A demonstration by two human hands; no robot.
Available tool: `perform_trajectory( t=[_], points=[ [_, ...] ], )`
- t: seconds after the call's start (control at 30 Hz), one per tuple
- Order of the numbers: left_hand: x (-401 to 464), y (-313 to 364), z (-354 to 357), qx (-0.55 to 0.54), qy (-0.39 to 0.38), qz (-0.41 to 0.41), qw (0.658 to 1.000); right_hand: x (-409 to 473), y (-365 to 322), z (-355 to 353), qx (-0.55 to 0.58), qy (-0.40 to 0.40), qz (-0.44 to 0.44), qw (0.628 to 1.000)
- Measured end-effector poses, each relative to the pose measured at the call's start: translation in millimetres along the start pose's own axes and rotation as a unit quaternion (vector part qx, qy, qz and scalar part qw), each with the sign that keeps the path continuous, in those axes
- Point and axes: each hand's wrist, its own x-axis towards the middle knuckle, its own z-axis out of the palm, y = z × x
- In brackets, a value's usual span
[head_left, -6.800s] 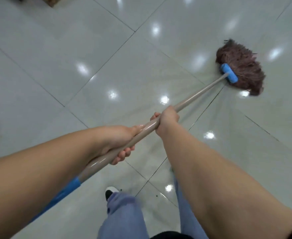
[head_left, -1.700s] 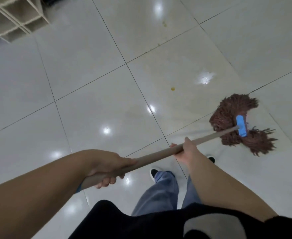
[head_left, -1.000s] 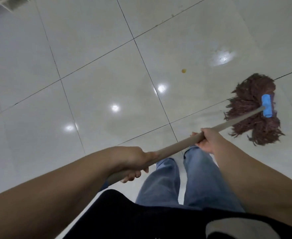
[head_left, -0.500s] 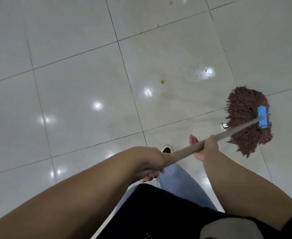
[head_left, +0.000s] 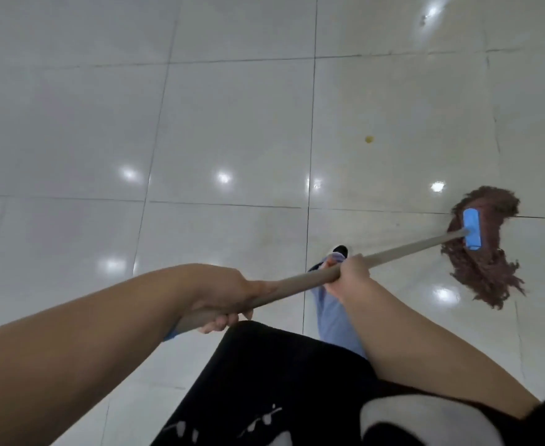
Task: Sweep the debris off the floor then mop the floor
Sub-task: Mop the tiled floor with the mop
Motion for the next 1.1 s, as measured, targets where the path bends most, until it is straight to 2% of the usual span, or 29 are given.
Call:
perform_trajectory(
  t=[0.13, 0.27, 0.37, 0.5, 0.63, 0.8, 0.93, 1.1],
  points=[
    [-11.2, -103.7, 77.7, -0.086, 0.000, -0.035, 0.996, -12.3, 92.9, -45.8, -0.131, -0.001, 0.022, 0.991],
    [-21.4, -172.1, 155.7, -0.196, -0.029, -0.068, 0.978, -29.9, 152.4, -94.6, -0.239, -0.006, 0.039, 0.970],
    [-23.3, -193.8, 209.3, -0.250, -0.048, -0.070, 0.965, -41.3, 169.4, -130.6, -0.275, -0.019, 0.060, 0.959],
    [-12.3, -184.3, 280.1, -0.300, -0.049, -0.069, 0.950, -45.9, 165.8, -189.2, -0.329, -0.042, 0.052, 0.942],
    [3.8, -144.6, 347.9, -0.339, -0.040, -0.060, 0.938, -47.7, 146.2, -258.7, -0.261, -0.072, 0.079, 0.959],
    [15.1, -102.8, 424.6, -0.371, -0.006, -0.007, 0.928, -50.5, 112.2, -326.8, -0.183, -0.091, 0.051, 0.977],
    [13.5, -104.4, 472.9, -0.407, -0.002, 0.004, 0.914, -55.9, 125.5, -369.0, -0.180, -0.107, 0.035, 0.977],
    [7.2, -131.5, 526.9, -0.433, -0.004, 0.003, 0.902, -71.5, 158.5, -409.1, -0.154, -0.088, 0.058, 0.982]
  ],
)
